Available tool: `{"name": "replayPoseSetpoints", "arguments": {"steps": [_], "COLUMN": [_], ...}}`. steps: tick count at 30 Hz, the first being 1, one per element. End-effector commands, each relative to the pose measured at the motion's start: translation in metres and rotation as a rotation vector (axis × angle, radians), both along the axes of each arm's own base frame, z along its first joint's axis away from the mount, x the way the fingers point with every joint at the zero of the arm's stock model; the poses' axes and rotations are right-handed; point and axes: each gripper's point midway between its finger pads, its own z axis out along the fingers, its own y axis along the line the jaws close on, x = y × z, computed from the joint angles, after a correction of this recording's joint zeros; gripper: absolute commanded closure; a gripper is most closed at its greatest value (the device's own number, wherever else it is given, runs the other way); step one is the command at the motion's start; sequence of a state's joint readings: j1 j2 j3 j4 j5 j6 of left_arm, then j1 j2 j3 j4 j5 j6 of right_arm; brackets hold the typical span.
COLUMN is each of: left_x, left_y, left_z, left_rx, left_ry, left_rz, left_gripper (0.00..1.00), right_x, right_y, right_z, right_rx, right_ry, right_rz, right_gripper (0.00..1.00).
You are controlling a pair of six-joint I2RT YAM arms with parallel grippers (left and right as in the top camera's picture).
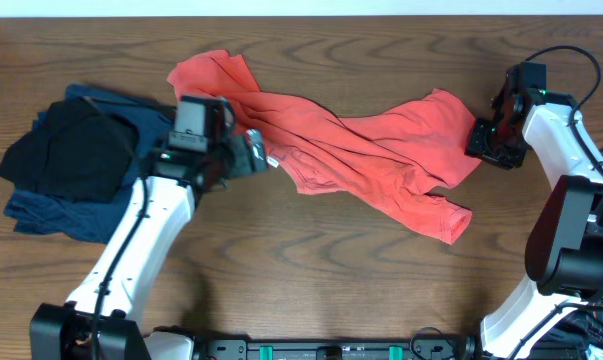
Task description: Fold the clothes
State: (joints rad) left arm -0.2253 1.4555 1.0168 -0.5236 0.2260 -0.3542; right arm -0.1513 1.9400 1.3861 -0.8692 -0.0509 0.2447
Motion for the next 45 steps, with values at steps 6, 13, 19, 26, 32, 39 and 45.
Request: {"name": "replayPoseSetpoints", "arguments": {"steps": [6,13,19,26,32,39,45], "left_x": [-0.037,-0.035,-0.033,-0.027,-0.022,-0.053,-0.057], "left_y": [-0.056,-0.081,-0.096,-0.105,-0.107,-0.059,0.036], "left_z": [-0.063,-0.100,-0.122,-0.120,-0.118,-0.101,-0.047], "left_rx": [-0.066,-0.080,-0.081,-0.121,-0.134,-0.022,0.141], "left_ry": [0.169,0.220,0.228,0.210,0.194,0.296,0.220], "left_rz": [-0.067,-0.054,-0.075,-0.036,-0.027,-0.044,0.169], "left_gripper": [0.21,0.22,0.28,0.64,0.94,0.94,0.94], "right_x": [-0.003,-0.004,-0.004,-0.004,-0.006,-0.008,0.003], "right_y": [0.001,0.000,0.000,0.000,-0.001,-0.006,0.034], "right_z": [-0.003,-0.003,-0.003,-0.003,-0.004,-0.004,0.003], "right_rx": [-0.001,-0.002,-0.002,-0.001,-0.002,-0.011,0.177], "right_ry": [0.018,0.021,0.021,0.022,0.028,0.031,-0.064], "right_rz": [0.015,0.016,0.016,0.016,0.020,0.083,0.305], "right_gripper": [0.56,0.56,0.56,0.56,0.56,0.58,0.71]}}
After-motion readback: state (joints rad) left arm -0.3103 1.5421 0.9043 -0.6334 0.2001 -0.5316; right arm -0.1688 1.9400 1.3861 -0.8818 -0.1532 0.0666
